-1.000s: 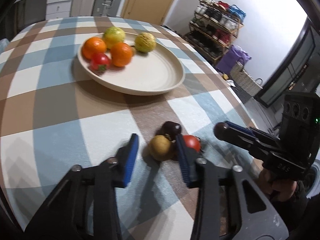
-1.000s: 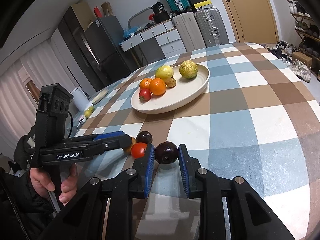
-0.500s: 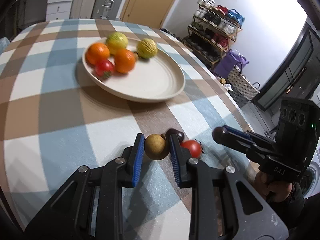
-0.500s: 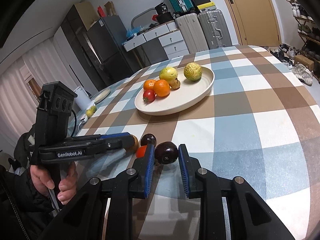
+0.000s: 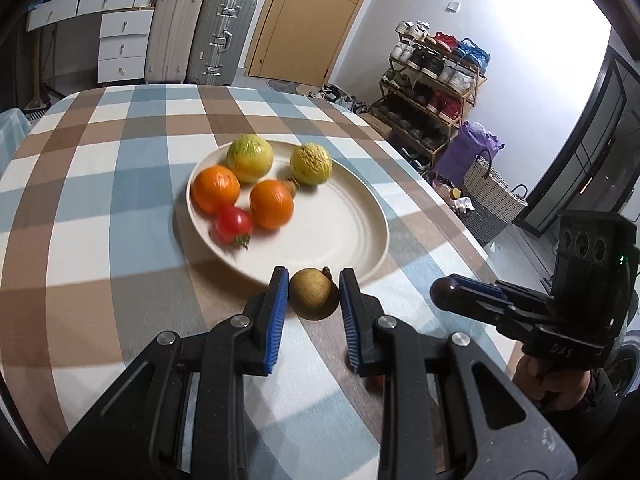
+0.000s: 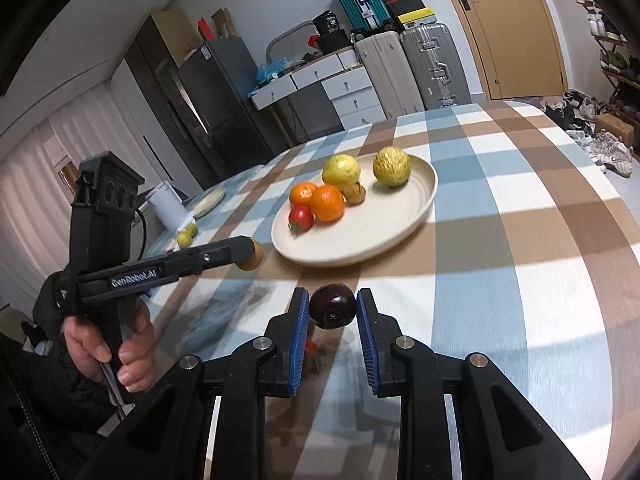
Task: Organize fruits
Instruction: 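Carry kiwi and plum onto the plate and open both grippers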
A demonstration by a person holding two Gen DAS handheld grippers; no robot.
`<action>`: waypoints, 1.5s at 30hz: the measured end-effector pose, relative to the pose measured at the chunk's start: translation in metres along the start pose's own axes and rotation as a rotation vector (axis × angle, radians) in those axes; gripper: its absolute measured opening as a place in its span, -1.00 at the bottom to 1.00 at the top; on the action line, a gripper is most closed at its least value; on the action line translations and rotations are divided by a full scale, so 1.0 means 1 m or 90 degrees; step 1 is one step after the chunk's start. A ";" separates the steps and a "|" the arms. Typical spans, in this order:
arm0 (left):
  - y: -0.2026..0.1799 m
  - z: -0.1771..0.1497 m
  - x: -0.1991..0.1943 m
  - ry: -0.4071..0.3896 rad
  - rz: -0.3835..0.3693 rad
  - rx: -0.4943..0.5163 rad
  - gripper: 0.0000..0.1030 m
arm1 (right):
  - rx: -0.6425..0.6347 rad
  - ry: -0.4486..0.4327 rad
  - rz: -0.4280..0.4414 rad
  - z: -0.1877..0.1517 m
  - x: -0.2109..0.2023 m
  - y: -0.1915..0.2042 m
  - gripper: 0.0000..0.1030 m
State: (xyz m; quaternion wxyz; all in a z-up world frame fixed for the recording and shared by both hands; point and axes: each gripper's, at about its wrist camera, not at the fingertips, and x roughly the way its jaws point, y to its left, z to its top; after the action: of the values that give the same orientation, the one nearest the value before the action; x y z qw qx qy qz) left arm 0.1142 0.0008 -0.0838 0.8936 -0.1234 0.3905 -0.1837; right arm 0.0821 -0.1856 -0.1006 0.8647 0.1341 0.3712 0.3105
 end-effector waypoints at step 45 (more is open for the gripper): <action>0.036 0.025 0.055 0.023 -0.005 -0.018 -0.34 | 0.045 0.081 0.069 0.077 0.119 -0.003 -0.07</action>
State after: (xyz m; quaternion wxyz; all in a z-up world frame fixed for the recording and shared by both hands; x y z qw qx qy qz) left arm 0.1757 0.0116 -0.1165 0.8839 -0.1343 0.4084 -0.1840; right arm 0.2021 -0.1124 -0.1155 0.8161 0.1645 0.4286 0.3511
